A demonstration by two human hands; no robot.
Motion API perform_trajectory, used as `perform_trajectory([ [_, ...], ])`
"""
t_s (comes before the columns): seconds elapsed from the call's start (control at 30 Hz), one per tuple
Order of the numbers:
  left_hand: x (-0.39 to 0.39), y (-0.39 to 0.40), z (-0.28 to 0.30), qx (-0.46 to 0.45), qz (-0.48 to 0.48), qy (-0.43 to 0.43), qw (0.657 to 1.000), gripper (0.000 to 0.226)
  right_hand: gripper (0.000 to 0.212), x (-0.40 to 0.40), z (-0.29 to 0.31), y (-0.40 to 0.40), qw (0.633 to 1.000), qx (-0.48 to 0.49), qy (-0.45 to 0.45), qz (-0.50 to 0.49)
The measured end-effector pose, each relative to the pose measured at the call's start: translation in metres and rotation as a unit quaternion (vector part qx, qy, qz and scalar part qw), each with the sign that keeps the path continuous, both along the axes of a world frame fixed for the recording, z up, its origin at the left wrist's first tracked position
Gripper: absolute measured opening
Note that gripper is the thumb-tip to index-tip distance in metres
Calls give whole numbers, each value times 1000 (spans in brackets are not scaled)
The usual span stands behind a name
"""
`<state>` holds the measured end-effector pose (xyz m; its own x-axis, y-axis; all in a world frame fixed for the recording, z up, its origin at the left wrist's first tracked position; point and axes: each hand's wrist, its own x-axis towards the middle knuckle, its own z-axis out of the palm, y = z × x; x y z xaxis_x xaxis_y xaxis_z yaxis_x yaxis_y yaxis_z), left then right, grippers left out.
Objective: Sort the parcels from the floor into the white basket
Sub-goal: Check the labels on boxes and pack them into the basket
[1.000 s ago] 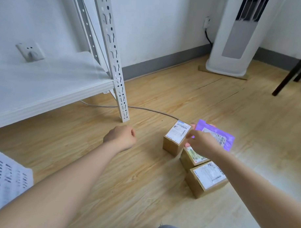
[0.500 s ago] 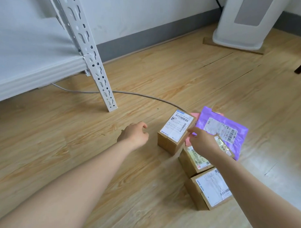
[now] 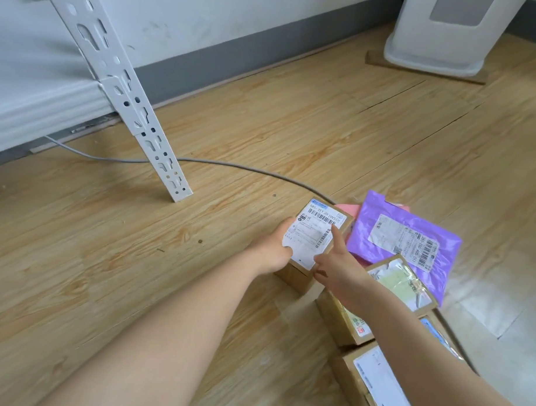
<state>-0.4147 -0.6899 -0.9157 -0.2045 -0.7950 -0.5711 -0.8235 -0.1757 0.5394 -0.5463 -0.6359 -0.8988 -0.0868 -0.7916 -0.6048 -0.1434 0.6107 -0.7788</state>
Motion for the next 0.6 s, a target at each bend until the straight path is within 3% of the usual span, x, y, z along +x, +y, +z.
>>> perform_trajectory([
  [0.13, 9, 13, -4, -18, 64, 103, 992, 57, 76, 8, 0, 3, 997, -38, -65, -34],
  [0.27, 23, 23, 7, -41, 134, 160, 977, 43, 66, 12, 9, 15, 995, -45, -76, -54],
  [0.6, 79, 79, 106, 1, 162, 273, 948, 48, 44, 51, 94, 60, 994, -84, -51, -49],
])
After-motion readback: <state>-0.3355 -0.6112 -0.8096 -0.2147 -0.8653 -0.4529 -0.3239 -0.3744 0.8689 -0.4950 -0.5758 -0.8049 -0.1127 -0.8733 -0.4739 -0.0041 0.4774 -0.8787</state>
